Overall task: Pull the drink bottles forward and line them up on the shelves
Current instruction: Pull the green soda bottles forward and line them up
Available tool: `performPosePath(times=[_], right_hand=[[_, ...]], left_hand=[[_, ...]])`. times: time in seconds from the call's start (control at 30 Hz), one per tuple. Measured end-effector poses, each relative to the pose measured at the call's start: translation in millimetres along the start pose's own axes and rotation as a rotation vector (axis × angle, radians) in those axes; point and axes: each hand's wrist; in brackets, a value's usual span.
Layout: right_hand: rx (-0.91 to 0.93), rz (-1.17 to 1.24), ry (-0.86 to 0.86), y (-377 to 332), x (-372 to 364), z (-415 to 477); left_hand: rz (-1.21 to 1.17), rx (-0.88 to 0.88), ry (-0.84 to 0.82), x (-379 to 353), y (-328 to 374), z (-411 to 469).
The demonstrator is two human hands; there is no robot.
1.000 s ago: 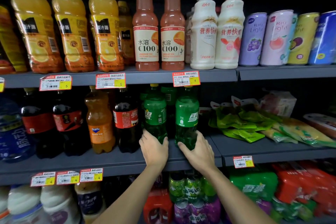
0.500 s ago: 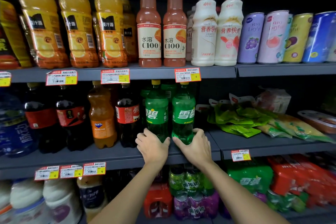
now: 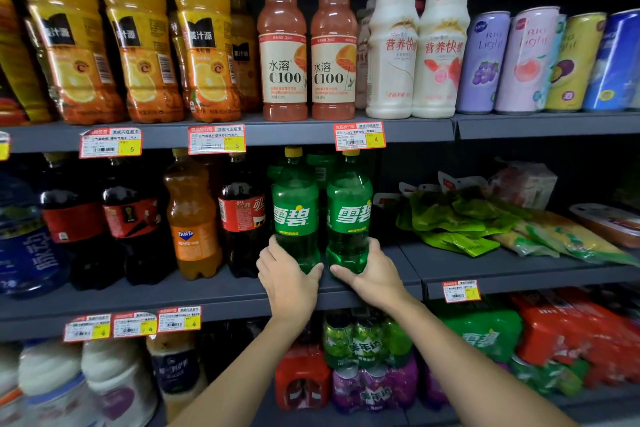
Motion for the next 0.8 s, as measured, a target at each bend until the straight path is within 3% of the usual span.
performPosePath(times=[0.2,0.4,0.6,0.8], right_hand=[[0.123,-0.151,-0.048,-7.0,9.2,-1.0],[0.128,-0.068,-0.070,-8.2,9.3,1.9],[0.130,-0.048,-0.068,-6.4,7.8,3.0],[0.080,0.009,-0.125,-3.0,11.3,6.9]], left_hand=[[-0.033,-0.084,-0.062,10.0,-15.3,-3.6],[-0.200,-0.169,-0.182,24.0,-27.7,5.8],[-0.075,-0.156,-0.138,14.2,-32.0,7.9],[-0.044,-0.172,-0.251,18.6,-42.0,16.6]])
Point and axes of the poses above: each hand's wrist, its own z-axis towards the middle knuckle, its own x-axis out of the back of the hand, y = z × x, and after that the axes turned 3 degrees about -y, right-handed
